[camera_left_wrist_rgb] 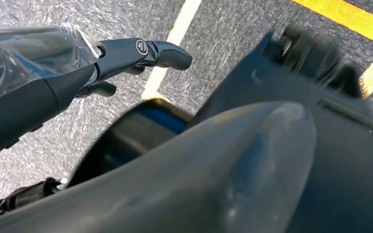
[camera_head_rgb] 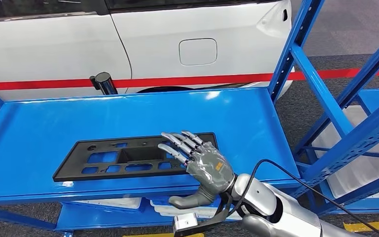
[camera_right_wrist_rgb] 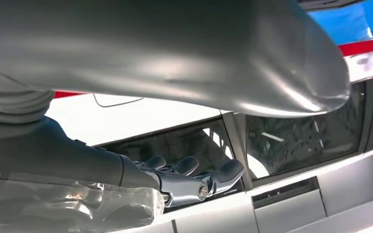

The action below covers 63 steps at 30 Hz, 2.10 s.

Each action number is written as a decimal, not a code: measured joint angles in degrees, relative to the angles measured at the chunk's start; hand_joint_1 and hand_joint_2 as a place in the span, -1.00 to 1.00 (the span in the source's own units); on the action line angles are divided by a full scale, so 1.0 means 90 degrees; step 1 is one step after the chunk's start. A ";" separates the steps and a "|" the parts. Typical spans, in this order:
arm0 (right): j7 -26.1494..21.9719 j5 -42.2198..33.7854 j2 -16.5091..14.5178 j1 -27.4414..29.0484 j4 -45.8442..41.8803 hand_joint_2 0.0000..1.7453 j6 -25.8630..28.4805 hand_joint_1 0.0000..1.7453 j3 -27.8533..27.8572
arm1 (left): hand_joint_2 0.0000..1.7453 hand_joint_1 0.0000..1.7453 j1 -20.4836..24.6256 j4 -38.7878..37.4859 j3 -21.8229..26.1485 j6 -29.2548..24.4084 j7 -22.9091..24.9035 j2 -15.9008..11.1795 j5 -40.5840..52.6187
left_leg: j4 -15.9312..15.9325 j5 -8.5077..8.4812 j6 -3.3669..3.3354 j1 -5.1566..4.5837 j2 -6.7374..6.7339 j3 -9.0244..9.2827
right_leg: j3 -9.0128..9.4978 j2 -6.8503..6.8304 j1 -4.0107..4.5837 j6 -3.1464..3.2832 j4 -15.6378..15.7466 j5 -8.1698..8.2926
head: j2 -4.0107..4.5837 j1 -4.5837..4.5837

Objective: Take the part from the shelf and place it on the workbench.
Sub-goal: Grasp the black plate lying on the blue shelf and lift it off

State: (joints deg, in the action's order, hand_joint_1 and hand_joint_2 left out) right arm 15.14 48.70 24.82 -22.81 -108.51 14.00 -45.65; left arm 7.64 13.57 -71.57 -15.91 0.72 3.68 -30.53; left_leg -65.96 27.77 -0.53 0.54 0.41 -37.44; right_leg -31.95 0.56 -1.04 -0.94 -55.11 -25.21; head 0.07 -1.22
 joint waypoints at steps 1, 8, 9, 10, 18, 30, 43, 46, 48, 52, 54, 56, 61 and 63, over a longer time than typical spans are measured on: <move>0.0030 0.0031 0.0041 0.0040 -0.0132 -1.00 -0.0057 -1.00 0.0003 | -1.00 -1.00 -0.0008 0.0000 0.0002 -0.0012 -0.0012 0.0007 -0.0018 | 0.0513 -0.0198 -0.0040 -0.0018 0.0000 0.0249 | 0.0015 0.0011 0.0009 -0.0017 0.0000 -0.0013 | 0.0000 0.0000; 0.0145 0.0290 0.0244 0.0286 -0.0829 -1.00 -0.0436 -1.00 -0.0003 | -1.00 -1.00 -0.0101 0.0000 0.0008 -0.0058 0.0030 0.0089 -0.0041 | 0.1334 -0.0431 -0.0267 -0.0038 -0.0007 0.0680 | -0.0031 0.0010 0.0020 -0.0209 -0.0230 -0.0256 | 0.0000 -0.0013; 0.0159 0.0323 0.0260 0.0322 -0.0904 -1.00 -0.0469 -1.00 -0.0009 | -1.00 -1.00 -0.0105 0.0000 0.0008 -0.0056 0.0038 0.0100 -0.0036 | 0.1351 -0.0436 -0.0297 -0.0030 -0.0009 0.0700 | -0.0170 0.0004 0.0016 -0.0223 -0.0543 -0.0442 | 0.0000 -0.0018; 0.0168 0.0356 0.0271 0.0363 -0.0967 -1.00 -0.0498 -1.00 -0.0018 | -1.00 -1.00 -0.0106 0.0000 0.0008 -0.0050 0.0044 0.0106 -0.0031 | 0.1353 -0.0431 -0.0317 -0.0036 -0.0010 0.0707 | -0.0377 0.0000 0.0021 -0.0234 -0.0983 -0.0664 | 0.0000 -0.0023; 0.0179 0.0642 0.0305 0.0608 -0.1287 -1.00 -0.0616 -1.00 -0.0165 | -1.00 -1.00 -0.0112 0.0000 0.0008 0.0057 0.0157 0.0112 0.0061 | 0.1289 -0.0323 -0.0223 -0.0052 0.0018 0.0778 | -0.0014 -0.0012 -0.0021 -0.0243 -0.0131 -0.0065 | 0.0000 -0.0025; 0.0183 0.0724 0.0304 0.0639 -0.1412 -1.00 -0.0805 -1.00 -0.0220 | -1.00 -1.00 -0.0119 0.0000 0.0008 0.0104 0.0204 0.0116 0.0077 | -0.0981 0.0674 0.0027 -0.0006 -0.0001 -0.0300 | 0.0016 -0.0031 -0.0009 -0.0009 -0.0017 -0.0030 | 0.0000 -0.0010; 0.0138 0.0455 0.0141 -0.0057 -0.1411 -1.00 -0.1424 -1.00 -0.0539 | -1.00 -1.00 -0.0100 0.0000 0.0008 0.0168 0.0163 0.0379 0.0053 | 0.1367 -0.0412 -0.0308 -0.0048 -0.0012 0.0759 | -0.0257 -0.0033 -0.0002 -0.0239 -0.0731 -0.0527 | 0.0000 -0.0038; 0.0089 0.0410 -0.0004 -0.0413 -0.1338 -1.00 -0.1495 -1.00 -0.0762 | -1.00 -1.00 -0.0098 0.0000 0.0008 0.0160 0.0203 0.0401 0.0056 | 0.1363 -0.0410 -0.0319 -0.0052 -0.0016 0.0759 | -0.0802 -0.0033 -0.0006 -0.0277 -0.1888 -0.0946 | 0.0000 -0.0049; 0.0069 0.0357 -0.0098 -0.0643 -0.1282 -1.00 -0.1498 -1.00 -0.0905 | -1.00 -1.00 -0.0098 0.0000 0.0008 0.0134 0.0201 0.0402 0.0055 | 0.1356 -0.0400 -0.0308 -0.0043 0.0001 0.0777 | -0.0675 -0.0035 -0.0022 -0.0286 -0.1598 -0.0656 | 0.0000 -0.0049; 0.0028 0.0190 -0.0258 -0.1018 -0.1174 -1.00 -0.1431 -1.00 -0.1117 | -1.00 -1.00 -0.0093 0.0000 0.0008 0.0070 0.0183 0.0394 0.0054 | 0.1308 -0.0349 -0.0205 -0.0073 0.0042 0.0777 | 0.0029 -0.0021 -0.0037 -0.0236 -0.0074 -0.0040 | 0.0000 -0.0046; 0.0004 0.0102 -0.0329 -0.1128 -0.1106 -1.00 -0.1392 -1.00 -0.1194 | -1.00 -1.00 -0.0091 -0.0001 0.0008 0.0042 0.0179 0.0389 0.0052 | 0.1313 -0.0355 -0.0149 -0.0073 0.0046 0.0761 | 0.0022 -0.0007 -0.0015 -0.0153 -0.0031 -0.0041 | 0.0000 -0.0043; -0.0013 0.0064 -0.0390 -0.1220 -0.1048 -1.00 -0.1370 -1.00 -0.1257 | -1.00 -1.00 -0.0091 -0.0002 0.0008 0.0027 0.0177 0.0385 0.0050 | 0.1207 -0.0271 -0.0085 -0.0050 0.0038 0.0711 | 0.0022 -0.0014 -0.0022 -0.0080 -0.0016 -0.0022 | 0.0000 -0.0038; -0.0016 0.0044 -0.0514 -0.1329 -0.0936 -1.00 -0.1344 -1.00 -0.1355 | -1.00 -1.00 -0.0057 -0.0002 0.0010 -0.0015 0.0158 0.0378 0.0046 | -0.0647 0.0558 0.0042 -0.0026 0.0017 -0.0141 | 0.0017 -0.0049 -0.0027 -0.0011 -0.0010 -0.0015 | 0.0000 -0.0018; -0.0021 0.0010 -0.0542 -0.1354 -0.0899 -1.00 -0.1324 -1.00 -0.1390 | -1.00 -1.00 -0.0058 -0.0002 0.0011 -0.0015 0.0160 0.0372 0.0040 | -0.0468 0.0344 0.0022 -0.0027 0.0016 -0.0060 | 0.0030 -0.0043 -0.0023 -0.0012 -0.0011 -0.0020 | 0.0000 -0.0018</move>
State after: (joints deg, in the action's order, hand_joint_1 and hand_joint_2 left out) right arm 14.96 48.79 19.94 -35.00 -116.60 2.08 -58.16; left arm 7.12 13.55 -71.47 -16.04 2.16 7.03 -30.17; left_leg -70.16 30.87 -0.32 0.30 0.56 -37.99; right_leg -31.69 0.17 -1.25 -1.04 -55.21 -25.39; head 0.07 -1.38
